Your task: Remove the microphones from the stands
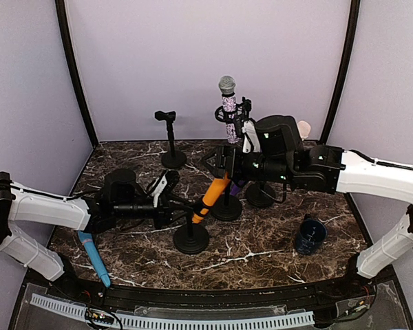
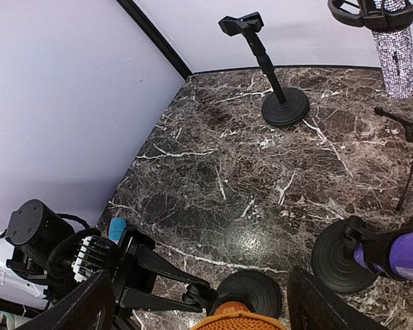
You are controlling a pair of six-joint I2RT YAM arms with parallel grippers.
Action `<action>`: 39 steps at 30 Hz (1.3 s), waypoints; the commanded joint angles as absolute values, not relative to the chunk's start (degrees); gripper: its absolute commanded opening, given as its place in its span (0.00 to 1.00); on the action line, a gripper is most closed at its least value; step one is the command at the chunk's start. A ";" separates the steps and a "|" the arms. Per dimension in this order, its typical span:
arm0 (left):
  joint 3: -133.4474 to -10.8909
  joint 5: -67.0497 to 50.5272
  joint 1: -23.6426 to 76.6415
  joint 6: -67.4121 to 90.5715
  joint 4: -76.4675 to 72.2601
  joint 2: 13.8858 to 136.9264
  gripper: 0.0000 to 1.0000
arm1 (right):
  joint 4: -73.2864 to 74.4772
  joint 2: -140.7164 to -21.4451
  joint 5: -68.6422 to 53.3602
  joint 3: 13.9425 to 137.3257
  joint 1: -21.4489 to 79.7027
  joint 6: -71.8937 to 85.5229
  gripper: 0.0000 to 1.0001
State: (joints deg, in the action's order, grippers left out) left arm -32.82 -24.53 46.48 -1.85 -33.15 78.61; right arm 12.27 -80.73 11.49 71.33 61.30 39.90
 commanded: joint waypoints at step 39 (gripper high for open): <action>-53.15 -35.51 43.43 -12.42 8.95 78.39 0.71 | 5.19 -79.31 13.27 67.65 62.40 32.18 0.38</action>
